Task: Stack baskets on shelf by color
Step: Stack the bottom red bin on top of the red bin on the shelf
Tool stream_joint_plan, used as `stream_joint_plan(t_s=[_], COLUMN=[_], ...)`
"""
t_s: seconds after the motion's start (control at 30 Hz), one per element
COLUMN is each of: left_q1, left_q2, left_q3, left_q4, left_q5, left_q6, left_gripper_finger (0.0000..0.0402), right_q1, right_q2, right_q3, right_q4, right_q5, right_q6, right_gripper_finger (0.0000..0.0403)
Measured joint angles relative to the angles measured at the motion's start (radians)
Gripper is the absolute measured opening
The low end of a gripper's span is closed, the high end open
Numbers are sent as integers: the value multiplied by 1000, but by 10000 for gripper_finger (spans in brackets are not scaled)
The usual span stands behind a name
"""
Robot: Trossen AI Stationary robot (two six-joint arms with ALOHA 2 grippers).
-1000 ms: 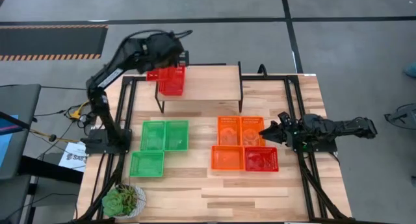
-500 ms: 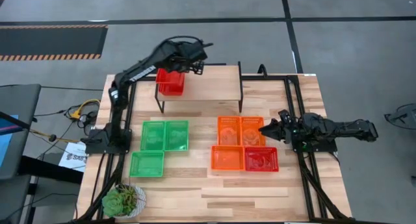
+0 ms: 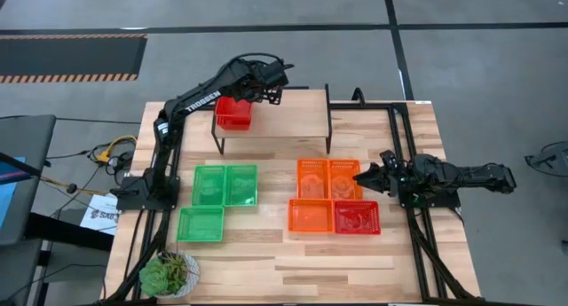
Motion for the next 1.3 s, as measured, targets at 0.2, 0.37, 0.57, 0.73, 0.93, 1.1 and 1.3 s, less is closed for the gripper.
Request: stream_joint_plan(t_s=[0.2, 0.37, 0.57, 0.73, 0.93, 1.1, 1.3], left_q1=[0, -4, -4, -3, -3, -9, -15], left_q2=[0, 0, 0, 0, 0, -5, -16], left_q3=[0, 0, 0, 0, 0, 0, 12], left_q4=[0, 0, 0, 0, 0, 0, 1], left_q5=[-10, -12, -39, -46, -44, -57, -61], left_q6=[-5, 4, -3, 13, 14, 14, 22], left_gripper_finger=[0, 0, 0, 0, 0, 0, 0], right_q1=[0, 0, 0, 0, 0, 0, 0], right_q2=[0, 0, 0, 0, 0, 0, 0], right_q3=[0, 0, 0, 0, 0, 0, 0], right_q4=[0, 0, 1, 1, 1, 1, 2], right_q5=[0, 0, -1, -1, -1, -1, -1], right_q6=[-1, -3, -3, -2, 4, 5, 5], right_gripper_finger=[244, 244, 244, 244, 244, 244, 244])
